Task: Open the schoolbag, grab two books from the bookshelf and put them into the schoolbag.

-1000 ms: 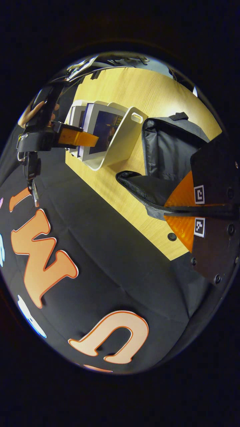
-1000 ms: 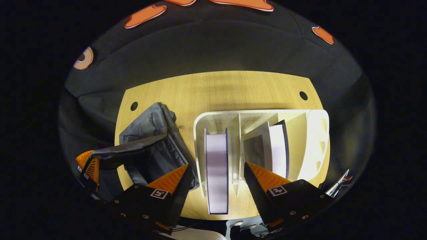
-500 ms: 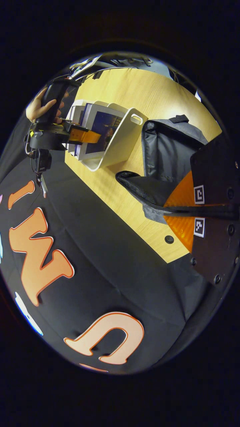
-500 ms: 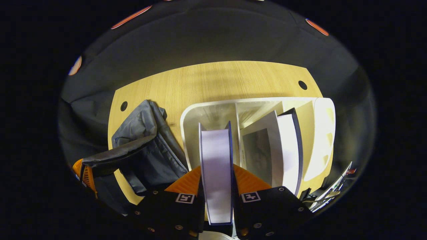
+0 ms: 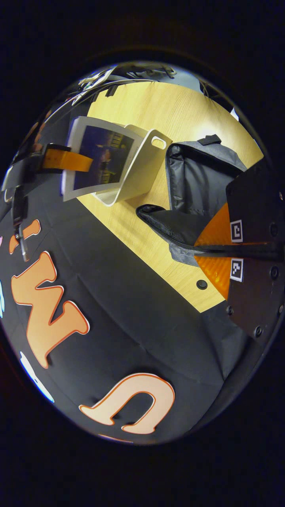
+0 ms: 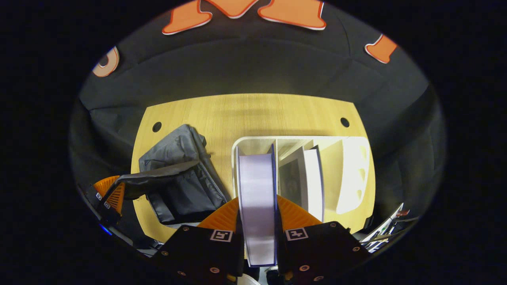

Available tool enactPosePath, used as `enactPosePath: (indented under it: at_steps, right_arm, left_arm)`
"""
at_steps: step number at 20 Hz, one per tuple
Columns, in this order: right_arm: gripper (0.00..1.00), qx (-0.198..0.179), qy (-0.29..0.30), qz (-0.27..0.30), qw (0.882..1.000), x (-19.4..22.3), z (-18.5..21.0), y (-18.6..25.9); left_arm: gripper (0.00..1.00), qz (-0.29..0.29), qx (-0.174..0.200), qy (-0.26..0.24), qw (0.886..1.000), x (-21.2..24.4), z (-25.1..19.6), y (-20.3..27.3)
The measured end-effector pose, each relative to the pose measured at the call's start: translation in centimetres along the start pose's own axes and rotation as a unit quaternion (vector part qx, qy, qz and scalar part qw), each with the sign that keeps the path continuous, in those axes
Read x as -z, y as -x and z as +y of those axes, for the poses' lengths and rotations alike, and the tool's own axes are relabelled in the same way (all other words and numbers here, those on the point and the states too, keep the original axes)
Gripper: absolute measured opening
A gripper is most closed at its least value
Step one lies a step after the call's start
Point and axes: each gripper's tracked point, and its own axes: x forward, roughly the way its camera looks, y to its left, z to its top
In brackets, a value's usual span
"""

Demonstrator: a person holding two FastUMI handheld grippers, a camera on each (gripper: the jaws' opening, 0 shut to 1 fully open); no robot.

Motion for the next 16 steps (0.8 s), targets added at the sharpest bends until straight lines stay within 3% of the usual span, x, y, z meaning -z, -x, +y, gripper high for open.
enactPosePath:
  at_steps: [6, 11, 13, 16]
  right_arm:
    - [0.33, -0.023, -0.038, -0.071, 0.996, -0.5, -1.0, 9.2]
    - [0.32, -0.091, -0.1, -0.143, 0.98, 1.8, -1.0, 14.4]
    - [0.32, -0.157, -0.174, -0.18, 0.955, 4.3, -0.4, 15.3]
    - [0.31, -0.232, -0.268, -0.19, 0.916, 8.5, 0.7, 13.7]
  left_arm:
    - [0.01, 0.0, 0.007, -0.009, 1.0, 0.1, -0.1, 0.0]
    - [0.01, 0.0, 0.006, -0.022, 1.0, -0.2, 0.0, 0.3]
    - [0.01, 0.002, 0.002, -0.029, 1.0, -0.4, 0.1, 0.4]
    - [0.01, 0.001, -0.004, -0.039, 0.999, -1.0, 0.6, 0.6]
